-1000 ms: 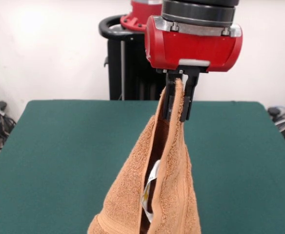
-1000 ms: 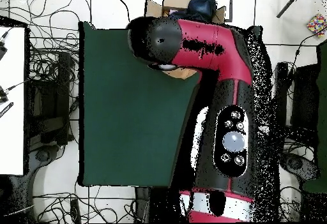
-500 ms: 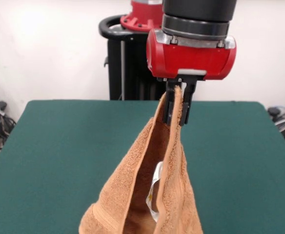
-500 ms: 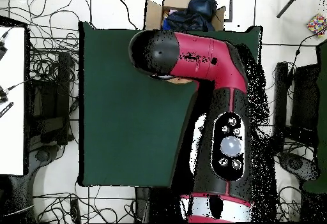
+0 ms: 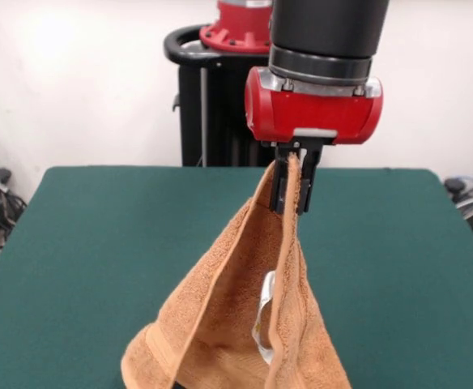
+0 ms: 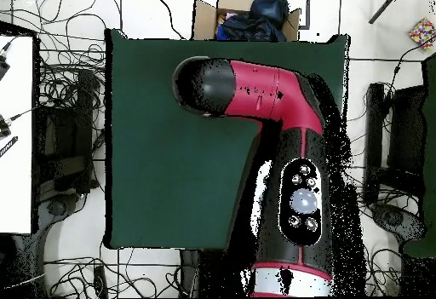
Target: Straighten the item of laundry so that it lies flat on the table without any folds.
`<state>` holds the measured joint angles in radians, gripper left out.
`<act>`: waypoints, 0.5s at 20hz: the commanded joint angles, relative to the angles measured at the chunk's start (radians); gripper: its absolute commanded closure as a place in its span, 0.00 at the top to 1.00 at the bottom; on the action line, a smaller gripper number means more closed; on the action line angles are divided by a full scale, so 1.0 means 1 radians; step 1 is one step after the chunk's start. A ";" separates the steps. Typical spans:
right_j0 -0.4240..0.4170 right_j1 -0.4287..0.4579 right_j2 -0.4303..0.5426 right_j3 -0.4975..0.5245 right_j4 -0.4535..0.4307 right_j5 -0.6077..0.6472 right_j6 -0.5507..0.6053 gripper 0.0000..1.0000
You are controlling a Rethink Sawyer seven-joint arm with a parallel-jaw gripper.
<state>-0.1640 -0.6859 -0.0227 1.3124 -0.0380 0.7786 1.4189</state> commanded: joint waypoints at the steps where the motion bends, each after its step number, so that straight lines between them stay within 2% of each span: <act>1: 0.016 -0.004 0.020 0.158 -0.002 -0.036 0.172 0.00; 10: 0.011 -0.024 0.024 0.185 -0.004 -0.041 0.159 0.00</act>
<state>-0.1640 -0.6877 -0.0225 1.3569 -0.0429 0.7734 1.4189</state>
